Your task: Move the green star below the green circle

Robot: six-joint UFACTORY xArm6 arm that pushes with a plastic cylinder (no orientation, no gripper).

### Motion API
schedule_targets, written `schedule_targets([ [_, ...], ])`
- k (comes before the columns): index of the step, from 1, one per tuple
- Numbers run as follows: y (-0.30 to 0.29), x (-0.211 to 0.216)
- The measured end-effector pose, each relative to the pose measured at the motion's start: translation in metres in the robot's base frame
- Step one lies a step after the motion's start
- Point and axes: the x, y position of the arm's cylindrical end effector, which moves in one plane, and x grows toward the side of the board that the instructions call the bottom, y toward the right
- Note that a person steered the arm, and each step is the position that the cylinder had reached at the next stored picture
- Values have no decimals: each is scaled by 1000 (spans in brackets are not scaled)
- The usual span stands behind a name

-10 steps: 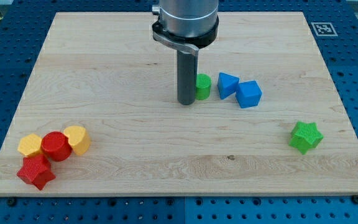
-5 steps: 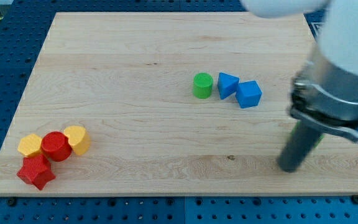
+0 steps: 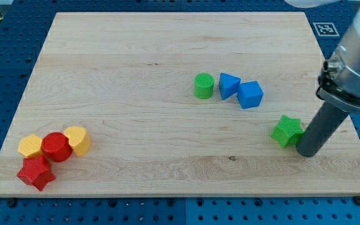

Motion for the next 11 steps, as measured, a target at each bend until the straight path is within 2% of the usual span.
schedule_targets([
  [1, 25, -1],
  [2, 42, -24],
  [3, 39, -23],
  [6, -59, -12],
  [7, -57, -9],
  [8, -4, 8],
  [9, 13, -3],
  [10, -16, -14],
  [11, -17, -16],
])
